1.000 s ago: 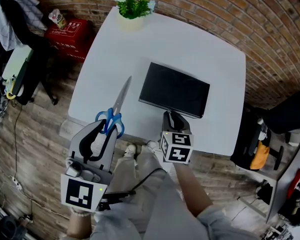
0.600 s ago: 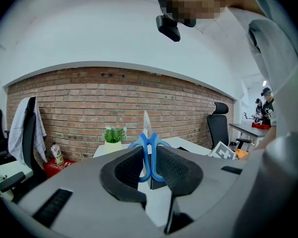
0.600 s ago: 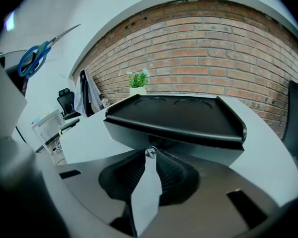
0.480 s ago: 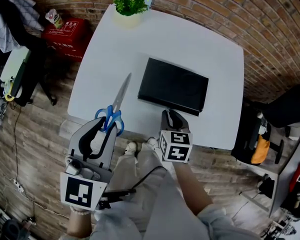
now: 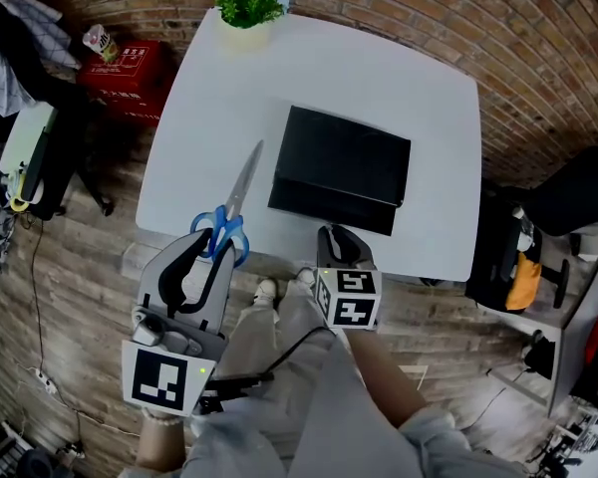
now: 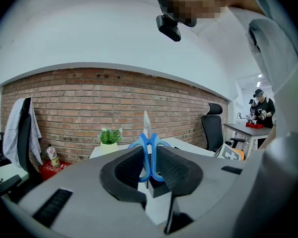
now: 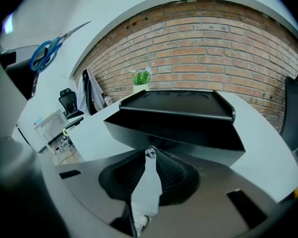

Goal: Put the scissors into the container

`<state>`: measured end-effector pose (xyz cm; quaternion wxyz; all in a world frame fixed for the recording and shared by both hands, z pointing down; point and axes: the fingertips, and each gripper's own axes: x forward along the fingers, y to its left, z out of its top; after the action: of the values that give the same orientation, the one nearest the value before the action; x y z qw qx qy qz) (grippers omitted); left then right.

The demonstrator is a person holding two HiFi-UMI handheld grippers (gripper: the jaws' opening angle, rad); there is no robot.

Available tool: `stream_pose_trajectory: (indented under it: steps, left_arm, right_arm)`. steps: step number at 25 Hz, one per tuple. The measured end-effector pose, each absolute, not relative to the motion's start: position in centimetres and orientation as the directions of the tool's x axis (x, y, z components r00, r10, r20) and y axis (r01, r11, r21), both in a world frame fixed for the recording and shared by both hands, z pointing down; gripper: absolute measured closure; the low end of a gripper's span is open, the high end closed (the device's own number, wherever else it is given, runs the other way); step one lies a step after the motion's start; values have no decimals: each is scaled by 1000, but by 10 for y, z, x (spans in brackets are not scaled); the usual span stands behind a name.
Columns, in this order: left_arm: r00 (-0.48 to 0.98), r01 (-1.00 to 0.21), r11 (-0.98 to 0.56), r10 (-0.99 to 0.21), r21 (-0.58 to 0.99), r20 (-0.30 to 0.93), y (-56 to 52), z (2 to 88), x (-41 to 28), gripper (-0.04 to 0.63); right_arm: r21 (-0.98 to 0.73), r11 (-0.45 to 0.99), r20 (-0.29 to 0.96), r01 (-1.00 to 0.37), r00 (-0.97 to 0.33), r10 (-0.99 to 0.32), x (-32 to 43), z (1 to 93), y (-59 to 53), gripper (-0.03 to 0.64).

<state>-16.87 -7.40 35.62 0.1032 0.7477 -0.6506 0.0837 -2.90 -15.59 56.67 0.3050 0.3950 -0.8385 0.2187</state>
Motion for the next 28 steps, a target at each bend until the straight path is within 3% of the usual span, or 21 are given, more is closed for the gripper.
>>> stream_pose_trajectory:
  steps: [28]
  left_arm:
    - [206,-978,-206,-951,23,232,-62,342,-152,495]
  right_arm:
    - [-156,601,697,-784,-519,-495,-17,568,-93,529]
